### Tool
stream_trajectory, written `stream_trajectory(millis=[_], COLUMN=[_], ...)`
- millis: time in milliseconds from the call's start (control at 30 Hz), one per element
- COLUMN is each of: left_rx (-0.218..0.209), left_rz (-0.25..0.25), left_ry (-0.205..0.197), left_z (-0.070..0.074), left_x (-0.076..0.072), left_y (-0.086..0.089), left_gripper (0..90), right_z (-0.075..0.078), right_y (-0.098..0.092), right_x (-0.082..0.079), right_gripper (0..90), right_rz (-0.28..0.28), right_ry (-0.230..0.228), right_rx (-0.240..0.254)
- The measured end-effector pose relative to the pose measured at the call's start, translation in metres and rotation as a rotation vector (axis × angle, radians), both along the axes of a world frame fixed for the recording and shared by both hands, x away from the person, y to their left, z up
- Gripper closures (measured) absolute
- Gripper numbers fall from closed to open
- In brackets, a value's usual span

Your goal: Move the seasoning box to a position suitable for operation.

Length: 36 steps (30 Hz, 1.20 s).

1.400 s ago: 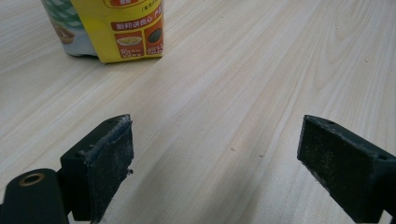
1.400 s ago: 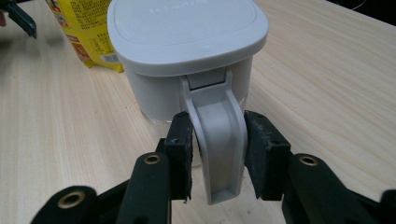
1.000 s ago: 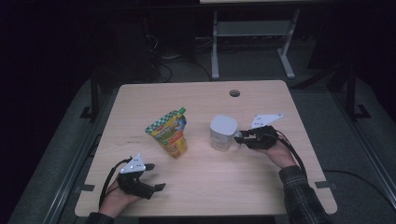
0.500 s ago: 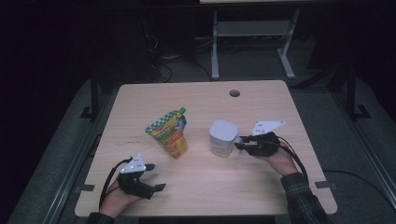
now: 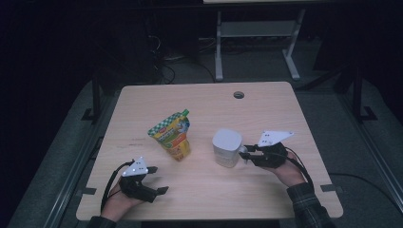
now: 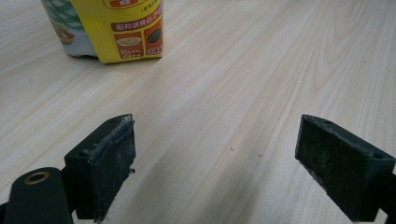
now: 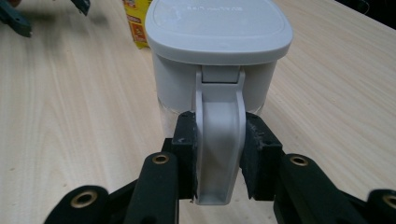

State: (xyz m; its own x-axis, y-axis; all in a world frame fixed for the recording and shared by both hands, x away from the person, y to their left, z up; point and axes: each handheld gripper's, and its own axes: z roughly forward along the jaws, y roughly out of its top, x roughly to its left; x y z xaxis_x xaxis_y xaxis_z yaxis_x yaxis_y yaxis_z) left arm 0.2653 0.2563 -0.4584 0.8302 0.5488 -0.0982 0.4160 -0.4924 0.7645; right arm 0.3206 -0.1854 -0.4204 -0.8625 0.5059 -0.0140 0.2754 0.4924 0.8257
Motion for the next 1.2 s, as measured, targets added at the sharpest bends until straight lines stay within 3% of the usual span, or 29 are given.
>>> stream_trajectory(millis=[467,767,967,1200], left_rx=[0.000,-0.001,0.001,0.008], left_rz=[-0.004,-0.008,-0.010,-0.018], left_ry=[-0.003,-0.004,-0.005,-0.004], left_z=[0.000,0.000,0.000,0.000], left_x=[-0.001,0.000,-0.001,-0.001], left_y=[-0.001,-0.001,-0.003,-0.005], left_gripper=[11.9,11.9,12.1,12.3], right_z=[0.002,0.000,-0.006,-0.010], right_y=[0.004,0.008,0.011,0.010], right_x=[-0.030,-0.050,-0.059,-0.063], right_gripper=[69.0,68.9,68.8,68.4], right_rz=[0.050,0.113,0.165,0.168], right_ry=[-0.002,0.016,0.030,0.037], right_rx=[0.023,0.047,0.056,0.041])
